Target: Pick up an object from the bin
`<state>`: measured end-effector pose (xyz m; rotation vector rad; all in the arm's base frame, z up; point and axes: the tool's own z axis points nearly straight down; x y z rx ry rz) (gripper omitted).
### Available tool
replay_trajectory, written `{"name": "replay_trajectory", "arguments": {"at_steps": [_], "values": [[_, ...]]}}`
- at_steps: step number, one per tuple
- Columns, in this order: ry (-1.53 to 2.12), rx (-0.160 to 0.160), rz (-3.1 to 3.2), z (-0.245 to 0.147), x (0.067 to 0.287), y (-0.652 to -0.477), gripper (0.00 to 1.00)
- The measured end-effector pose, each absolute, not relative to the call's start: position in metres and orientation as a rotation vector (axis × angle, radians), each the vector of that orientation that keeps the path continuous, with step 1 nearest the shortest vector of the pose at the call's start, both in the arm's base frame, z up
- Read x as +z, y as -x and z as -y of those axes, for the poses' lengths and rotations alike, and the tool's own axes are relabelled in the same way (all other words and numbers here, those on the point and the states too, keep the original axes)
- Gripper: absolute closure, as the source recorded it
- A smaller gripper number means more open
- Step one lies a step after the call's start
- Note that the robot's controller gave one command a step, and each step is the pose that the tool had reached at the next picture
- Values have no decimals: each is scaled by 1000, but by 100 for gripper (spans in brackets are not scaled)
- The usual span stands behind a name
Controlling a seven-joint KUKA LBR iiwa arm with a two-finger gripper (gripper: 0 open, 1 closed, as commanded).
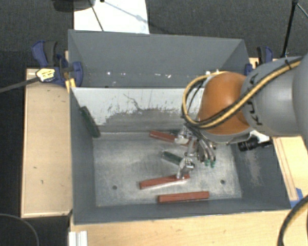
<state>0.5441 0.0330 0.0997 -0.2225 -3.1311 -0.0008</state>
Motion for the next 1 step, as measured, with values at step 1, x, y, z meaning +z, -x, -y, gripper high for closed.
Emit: {"name": "replay_trajectory", "arguments": {"at_steps": [1], "values": [[547, -2, 3097, -43, 123, -546, 0]]}}
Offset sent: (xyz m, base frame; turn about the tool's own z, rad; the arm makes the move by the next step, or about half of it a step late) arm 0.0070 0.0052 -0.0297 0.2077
